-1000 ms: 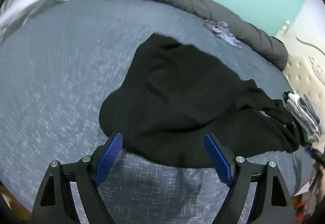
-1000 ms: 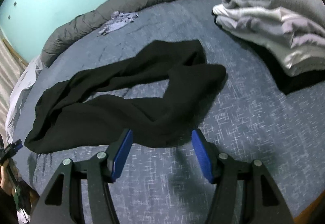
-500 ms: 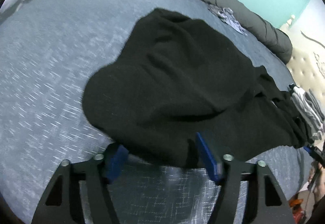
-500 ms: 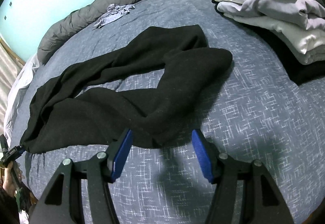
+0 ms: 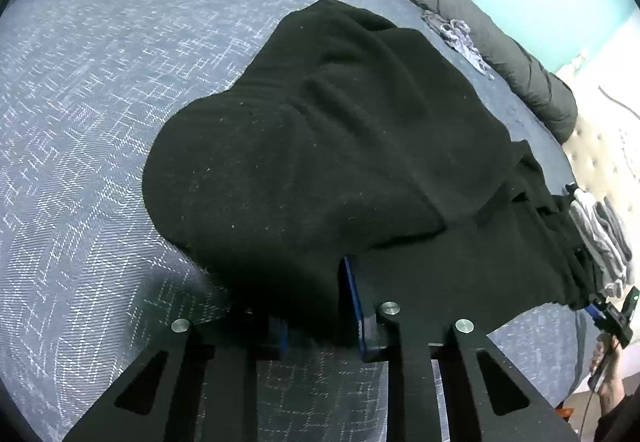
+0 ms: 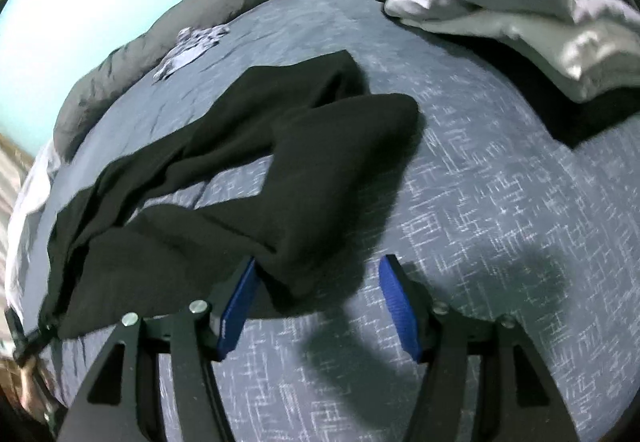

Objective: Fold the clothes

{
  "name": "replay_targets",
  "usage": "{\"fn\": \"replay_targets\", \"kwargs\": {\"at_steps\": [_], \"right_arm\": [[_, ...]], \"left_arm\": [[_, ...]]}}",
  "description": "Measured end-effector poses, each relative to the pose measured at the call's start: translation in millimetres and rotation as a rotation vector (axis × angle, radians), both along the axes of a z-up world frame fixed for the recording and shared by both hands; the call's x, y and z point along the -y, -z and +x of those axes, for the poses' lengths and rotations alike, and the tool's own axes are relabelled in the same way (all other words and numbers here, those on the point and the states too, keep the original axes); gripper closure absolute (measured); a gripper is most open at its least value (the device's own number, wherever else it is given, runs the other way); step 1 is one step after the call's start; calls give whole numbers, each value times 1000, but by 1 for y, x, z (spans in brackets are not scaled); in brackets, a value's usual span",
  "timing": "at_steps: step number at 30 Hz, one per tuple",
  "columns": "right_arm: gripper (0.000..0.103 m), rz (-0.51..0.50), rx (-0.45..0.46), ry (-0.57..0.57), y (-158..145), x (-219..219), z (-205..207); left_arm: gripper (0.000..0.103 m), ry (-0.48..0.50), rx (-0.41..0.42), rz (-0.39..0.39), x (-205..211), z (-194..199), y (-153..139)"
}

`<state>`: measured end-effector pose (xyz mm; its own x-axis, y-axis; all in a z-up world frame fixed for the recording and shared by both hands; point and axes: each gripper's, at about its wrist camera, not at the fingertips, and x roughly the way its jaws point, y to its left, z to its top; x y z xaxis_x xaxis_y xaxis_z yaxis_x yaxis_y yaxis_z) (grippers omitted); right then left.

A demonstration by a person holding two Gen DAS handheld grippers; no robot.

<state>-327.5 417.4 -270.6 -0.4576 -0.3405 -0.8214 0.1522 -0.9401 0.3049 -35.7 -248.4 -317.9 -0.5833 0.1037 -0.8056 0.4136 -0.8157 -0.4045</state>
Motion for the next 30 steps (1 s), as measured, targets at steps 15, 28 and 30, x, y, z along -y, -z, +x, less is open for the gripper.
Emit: {"fn": "replay_targets", "kwargs": {"at_steps": [15,28,30], "right_arm": [[94,-8,-81,-74,-27,21,-1],[95,-25,10,-156,-108,27,-8],[94,-21,79,-165,-85,29,-10]], "left_arm": [[99,33,-94,-58,0,2,-46],[99,-18,-191,-43,30,26,-115],[99,-17,-185,-51,33,32,-117]]}}
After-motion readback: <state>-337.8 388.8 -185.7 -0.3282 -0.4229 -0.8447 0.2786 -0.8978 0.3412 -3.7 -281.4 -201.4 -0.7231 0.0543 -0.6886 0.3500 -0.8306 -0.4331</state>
